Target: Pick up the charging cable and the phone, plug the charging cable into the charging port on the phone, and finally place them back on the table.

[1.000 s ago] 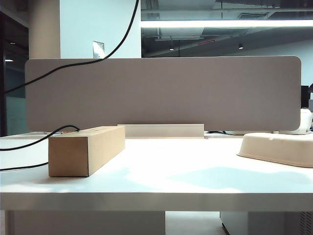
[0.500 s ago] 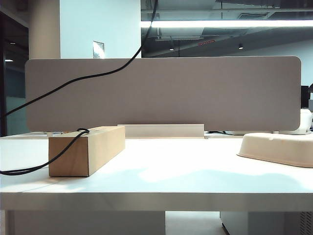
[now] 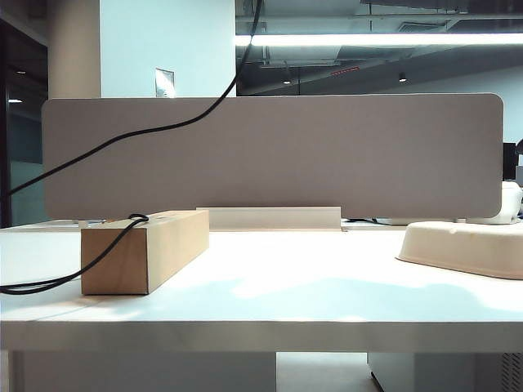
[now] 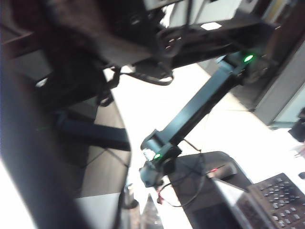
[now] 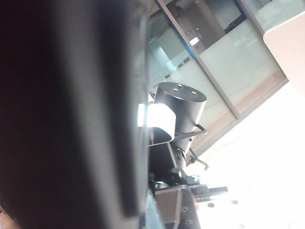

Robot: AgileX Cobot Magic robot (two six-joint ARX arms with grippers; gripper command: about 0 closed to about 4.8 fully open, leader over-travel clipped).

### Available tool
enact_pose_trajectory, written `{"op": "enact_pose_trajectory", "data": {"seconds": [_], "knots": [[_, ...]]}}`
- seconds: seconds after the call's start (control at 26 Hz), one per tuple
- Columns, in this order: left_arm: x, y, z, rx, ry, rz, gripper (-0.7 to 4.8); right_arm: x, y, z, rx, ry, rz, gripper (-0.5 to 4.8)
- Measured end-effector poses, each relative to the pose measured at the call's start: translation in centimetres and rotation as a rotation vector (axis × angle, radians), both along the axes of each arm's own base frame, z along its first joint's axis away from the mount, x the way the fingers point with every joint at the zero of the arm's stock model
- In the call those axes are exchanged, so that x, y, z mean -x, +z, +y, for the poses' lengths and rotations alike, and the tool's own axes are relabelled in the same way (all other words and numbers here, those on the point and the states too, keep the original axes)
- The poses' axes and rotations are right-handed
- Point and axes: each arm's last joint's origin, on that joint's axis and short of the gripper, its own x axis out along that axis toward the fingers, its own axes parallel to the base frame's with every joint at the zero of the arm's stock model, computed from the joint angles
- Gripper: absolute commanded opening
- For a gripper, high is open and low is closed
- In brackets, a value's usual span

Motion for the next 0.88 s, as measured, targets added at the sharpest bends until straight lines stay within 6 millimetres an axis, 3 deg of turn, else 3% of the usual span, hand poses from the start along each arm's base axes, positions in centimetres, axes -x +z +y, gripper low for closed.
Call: {"op": "enact_pose_trajectory", "data": {"seconds": [0.88], "knots": [[-1.0, 0.71, -0.39, -0.026, 0.092, -0.009, -0.06, -0.24, -0.29, -0.09, 0.023, -0.043, -0.006, -0.06]]}}
